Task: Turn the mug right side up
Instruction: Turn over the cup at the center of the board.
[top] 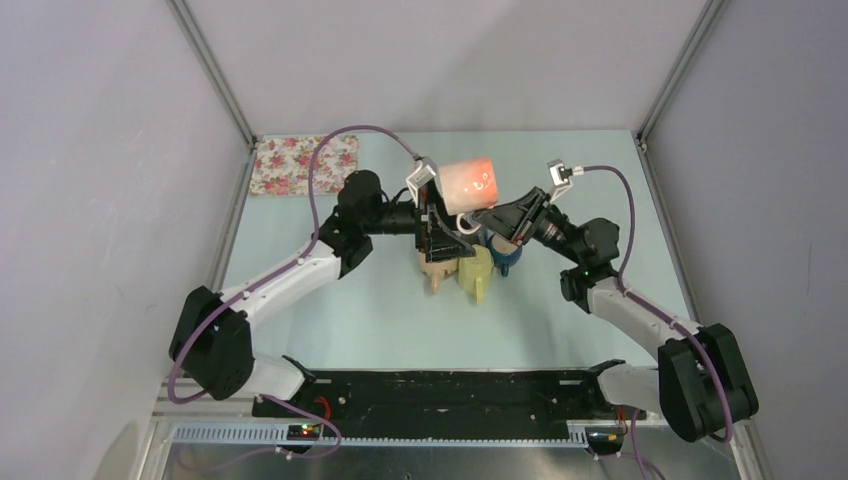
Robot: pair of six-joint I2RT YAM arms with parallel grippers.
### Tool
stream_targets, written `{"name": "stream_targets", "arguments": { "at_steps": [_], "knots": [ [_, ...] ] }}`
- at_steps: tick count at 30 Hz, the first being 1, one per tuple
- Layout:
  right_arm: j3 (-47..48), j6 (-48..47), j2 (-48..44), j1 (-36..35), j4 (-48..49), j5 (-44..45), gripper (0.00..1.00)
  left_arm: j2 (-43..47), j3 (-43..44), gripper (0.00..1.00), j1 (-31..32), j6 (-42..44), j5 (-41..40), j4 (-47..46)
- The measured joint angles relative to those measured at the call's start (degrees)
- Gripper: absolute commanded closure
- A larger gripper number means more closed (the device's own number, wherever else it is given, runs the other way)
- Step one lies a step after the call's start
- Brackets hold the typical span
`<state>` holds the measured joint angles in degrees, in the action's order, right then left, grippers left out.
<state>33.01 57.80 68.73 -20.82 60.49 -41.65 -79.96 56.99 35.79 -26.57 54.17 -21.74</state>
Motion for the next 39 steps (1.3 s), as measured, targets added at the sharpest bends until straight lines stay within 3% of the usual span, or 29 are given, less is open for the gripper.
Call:
{"name": "stream_targets", "arguments": {
  "at_steps": [12,22,26,32,35,38,39],
  "knots": [
    [0.0,-4.8,3.0,-2.3,0.9,2.5,1.0,-0.5,0.0,0.0,-1.5,-2.1,-1.3,2.4],
    [0.0,-2.1,5.2,-3.8,3.2,4.3,1.0,-0.5,-1.0,0.27,-3.0,-3.5,-2.4,2.3],
    [0.0,-1.8,5.7,-4.3,4.6,4.7,1.0,-0.5,-1.0,0.44,-3.5,-3.5,-2.8,2.2],
    [0.0,-2.1,6.0,-4.9,5.5,5.4,1.0,-0.5,-1.0,0.47,-3.8,-3.5,-2.8,2.2],
    [0.0,-2.4,6.4,-5.1,6.1,5.7,1.0,-0.5,-1.0,0.43,-3.8,-3.7,-2.8,2.2],
    [0.0,-2.6,6.7,-5.5,6.3,6.0,1.0,-0.5,-1.0,0.21,-4.1,-4.2,-2.6,2.0],
    [0.0,-2.7,6.8,-5.6,6.2,6.1,1.0,-0.5,-1.0,0.18,-4.1,-4.6,-2.5,1.8]
  ]
}}
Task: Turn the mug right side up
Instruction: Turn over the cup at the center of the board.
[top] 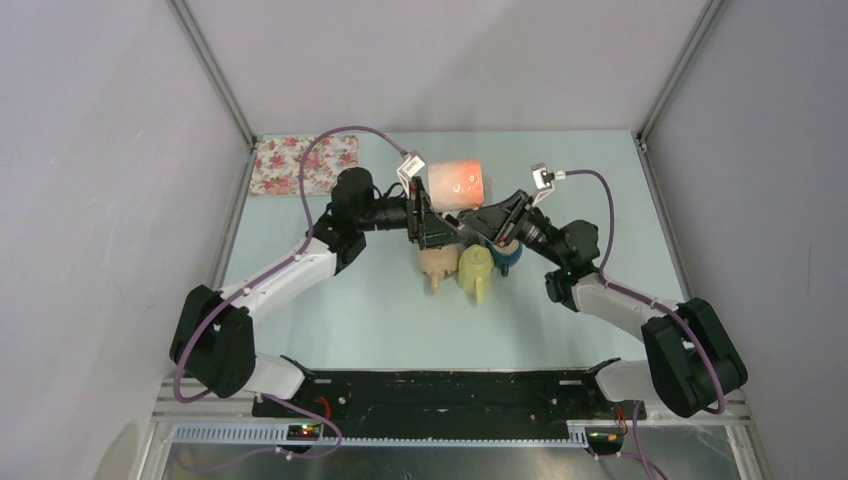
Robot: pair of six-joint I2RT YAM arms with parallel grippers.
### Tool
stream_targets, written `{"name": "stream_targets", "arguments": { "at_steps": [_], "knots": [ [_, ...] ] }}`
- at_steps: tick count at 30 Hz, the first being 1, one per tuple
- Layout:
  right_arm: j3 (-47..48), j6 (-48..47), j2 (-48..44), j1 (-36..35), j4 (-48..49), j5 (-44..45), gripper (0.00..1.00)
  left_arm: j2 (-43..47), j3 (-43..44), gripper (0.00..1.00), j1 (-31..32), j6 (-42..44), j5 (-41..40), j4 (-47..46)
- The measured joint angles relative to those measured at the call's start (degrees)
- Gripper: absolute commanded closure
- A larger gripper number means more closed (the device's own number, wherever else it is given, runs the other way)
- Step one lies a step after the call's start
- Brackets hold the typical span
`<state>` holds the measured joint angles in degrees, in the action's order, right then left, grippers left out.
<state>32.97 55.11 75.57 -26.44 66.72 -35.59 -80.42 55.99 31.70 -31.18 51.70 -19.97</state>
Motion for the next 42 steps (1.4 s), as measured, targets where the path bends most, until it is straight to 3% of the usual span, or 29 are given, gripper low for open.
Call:
{"name": "stream_targets", "arguments": {
  "at_steps": [4,8,14,16,19,22,32,35,36,38,42],
  "knots": [
    [0.0,-0.3,0.4,-0.3,0.0,0.1,1.0,0.0,0.0,0.15,-0.2,-0.7,0.0,-0.5],
    [0.0,-0.3,0.6,-0.9,0.3,0.1,1.0,0.0,-0.1,0.2,-0.7,-1.0,0.0,-0.9],
    [-0.1,-0.2,0.8,-1.5,1.3,0.0,1.0,0.1,-0.9,0.49,-1.1,-1.7,-0.3,-1.9],
    [-0.1,-0.1,0.9,-1.7,1.6,0.1,1.0,0.1,-0.9,0.64,-1.2,-1.8,-0.1,-1.9],
    [-0.2,-0.4,1.2,-1.7,1.7,0.5,1.0,0.3,-0.9,0.76,-1.1,-2.4,0.8,-2.6],
    [-0.2,-0.1,1.4,-1.7,1.7,0.2,1.0,0.5,-0.9,0.96,-1.2,-2.4,2.5,-3.1],
    [-0.3,0.2,1.4,-1.7,1.9,-0.2,0.99,0.6,-0.9,1.0,-1.4,-2.2,3.4,-3.5],
    [-0.3,0.2,1.3,-1.5,1.8,-0.3,0.81,0.6,-0.9,1.0,-1.4,-2.2,3.3,-3.5],
    [-0.3,0.2,1.2,-1.4,1.7,-0.4,0.67,0.6,-0.9,1.0,-1.3,-2.2,3.3,-3.5],
    [-0.3,0.1,0.9,-1.3,1.3,-0.8,0.5,0.6,-0.9,1.0,-1.3,-2.2,3.1,-3.6],
    [-0.3,-0.8,0.5,-0.6,-0.6,-1.6,0.3,0.6,-0.9,1.0,-1.1,-2.2,2.6,-3.5]
  ]
}}
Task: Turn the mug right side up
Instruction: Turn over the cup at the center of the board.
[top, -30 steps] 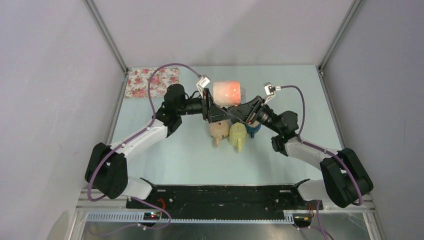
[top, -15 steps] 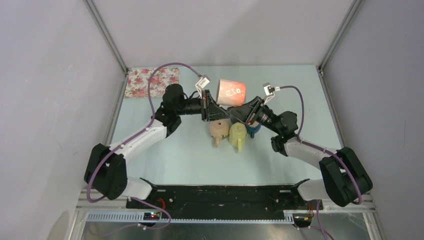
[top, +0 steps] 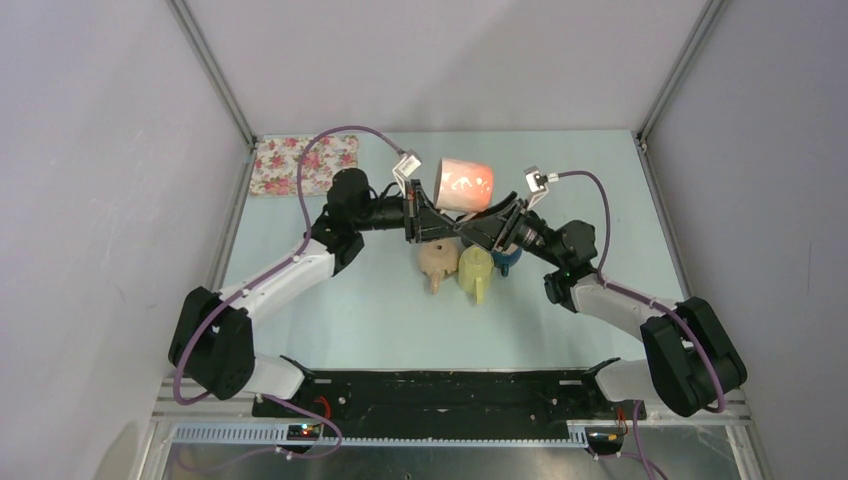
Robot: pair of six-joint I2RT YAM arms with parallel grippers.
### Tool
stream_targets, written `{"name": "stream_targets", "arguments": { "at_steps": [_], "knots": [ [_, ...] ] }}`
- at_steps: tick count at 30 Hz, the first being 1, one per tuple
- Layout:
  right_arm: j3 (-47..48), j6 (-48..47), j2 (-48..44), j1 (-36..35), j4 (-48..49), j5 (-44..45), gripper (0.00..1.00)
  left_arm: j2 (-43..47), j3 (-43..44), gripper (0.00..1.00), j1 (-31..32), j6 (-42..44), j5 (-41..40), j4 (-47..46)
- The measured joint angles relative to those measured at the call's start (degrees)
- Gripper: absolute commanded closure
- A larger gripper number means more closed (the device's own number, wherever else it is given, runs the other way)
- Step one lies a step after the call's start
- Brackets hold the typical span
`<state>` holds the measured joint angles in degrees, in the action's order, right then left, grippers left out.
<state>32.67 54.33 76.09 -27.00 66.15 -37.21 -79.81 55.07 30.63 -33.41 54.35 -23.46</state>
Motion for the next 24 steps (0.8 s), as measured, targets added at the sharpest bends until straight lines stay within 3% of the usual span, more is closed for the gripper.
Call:
{"name": "stream_targets", "arguments": {
  "at_steps": [6,24],
  "knots": [
    [0.0,-0.5,-0.5,0.1,-2.7,-2.3,0.19,0.0,0.0,1.0,0.0,0.0,-1.9,-0.7],
    [0.0,-2.1,-0.8,0.6,-6.2,-2.5,0.17,0.0,0.0,1.0,0.0,0.1,-3.1,-1.0]
  ]
}}
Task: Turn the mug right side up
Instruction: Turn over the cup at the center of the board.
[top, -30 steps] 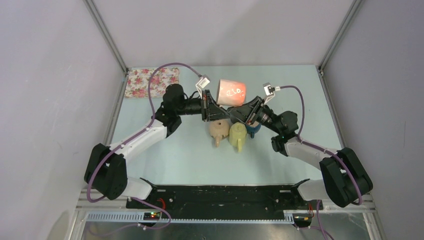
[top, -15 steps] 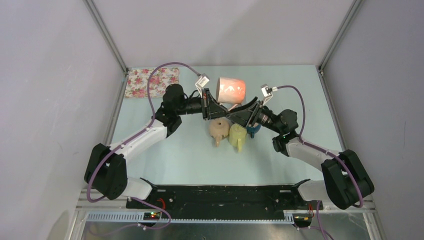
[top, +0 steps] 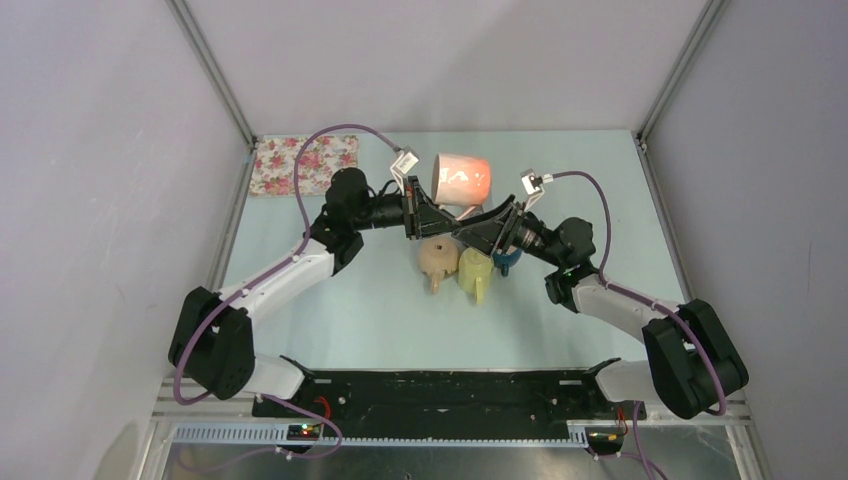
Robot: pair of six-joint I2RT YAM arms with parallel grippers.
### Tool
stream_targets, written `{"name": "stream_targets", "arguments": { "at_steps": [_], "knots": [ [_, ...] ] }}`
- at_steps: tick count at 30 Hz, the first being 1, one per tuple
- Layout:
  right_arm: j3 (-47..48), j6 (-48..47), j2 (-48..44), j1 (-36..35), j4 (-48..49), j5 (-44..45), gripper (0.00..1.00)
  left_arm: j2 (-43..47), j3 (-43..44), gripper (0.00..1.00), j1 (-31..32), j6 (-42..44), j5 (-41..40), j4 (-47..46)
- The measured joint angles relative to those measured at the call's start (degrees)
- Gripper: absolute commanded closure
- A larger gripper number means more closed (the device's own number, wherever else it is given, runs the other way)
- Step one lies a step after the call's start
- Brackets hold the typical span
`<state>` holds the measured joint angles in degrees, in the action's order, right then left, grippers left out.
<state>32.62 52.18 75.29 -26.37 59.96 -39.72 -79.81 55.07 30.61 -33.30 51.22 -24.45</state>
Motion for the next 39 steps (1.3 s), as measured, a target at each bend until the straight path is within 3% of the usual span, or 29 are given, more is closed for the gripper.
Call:
{"name": "stream_targets", "arguments": {
  "at_steps": [39],
  "knots": [
    [0.0,-1.9,-0.4,0.9,-2.8,0.9,0.17,0.0,0.0,1.0,0.0,0.3,0.0,-0.1]
  ]
}}
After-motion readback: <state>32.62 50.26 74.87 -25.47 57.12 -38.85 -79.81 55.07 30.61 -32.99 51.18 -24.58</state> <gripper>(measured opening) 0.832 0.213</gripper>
